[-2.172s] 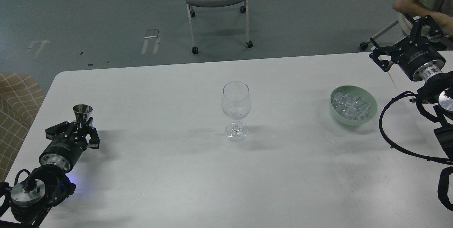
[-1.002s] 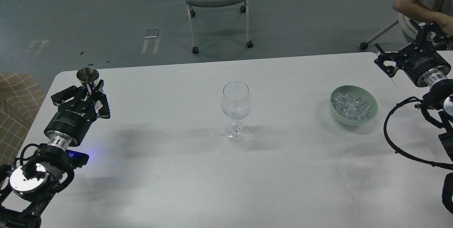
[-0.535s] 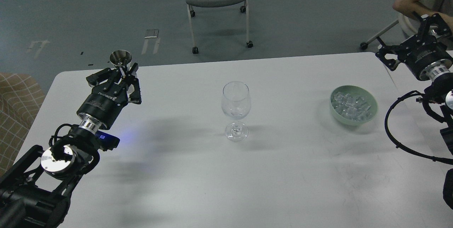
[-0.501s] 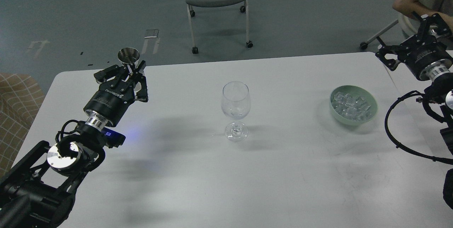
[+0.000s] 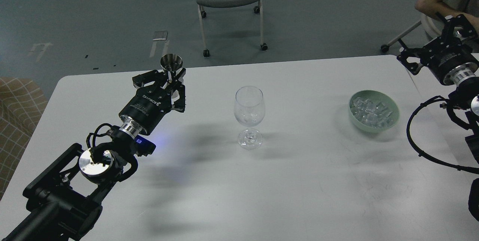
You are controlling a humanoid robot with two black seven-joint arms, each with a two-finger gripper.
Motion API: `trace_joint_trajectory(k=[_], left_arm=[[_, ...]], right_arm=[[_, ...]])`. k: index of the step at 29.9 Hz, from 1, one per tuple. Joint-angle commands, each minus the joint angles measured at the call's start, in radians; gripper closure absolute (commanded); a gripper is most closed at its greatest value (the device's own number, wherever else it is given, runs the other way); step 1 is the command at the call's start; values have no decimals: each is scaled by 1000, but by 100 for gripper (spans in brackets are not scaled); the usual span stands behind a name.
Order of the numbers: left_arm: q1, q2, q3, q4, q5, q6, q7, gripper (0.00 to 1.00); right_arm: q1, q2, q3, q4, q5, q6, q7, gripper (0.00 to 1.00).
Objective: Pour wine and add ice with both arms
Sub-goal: 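Lift the jigger with the left gripper toward the wine glass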
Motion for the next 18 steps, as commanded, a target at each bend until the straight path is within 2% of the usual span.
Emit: trace_joint_trajectory(k=[1, 5, 8, 10, 18], left_arm=[[-3, -4, 0, 0, 0, 13, 7, 100], [-30, -19, 3, 0, 0, 10, 18, 100], [-74, -45, 26, 0, 0, 9, 64, 100], [-95, -51, 38, 0, 0, 10, 76, 100], [-173, -54, 143, 3, 43, 15, 75, 100]], right_arm=[[-6, 0, 0, 0, 0, 0, 0, 0], [-8, 0, 0, 0, 0, 0, 0, 0], [-8, 0, 0, 0, 0, 0, 0, 0], [-8, -1, 0, 0, 0, 0, 0, 0], [-9, -2, 0, 0, 0, 0, 0, 0]])
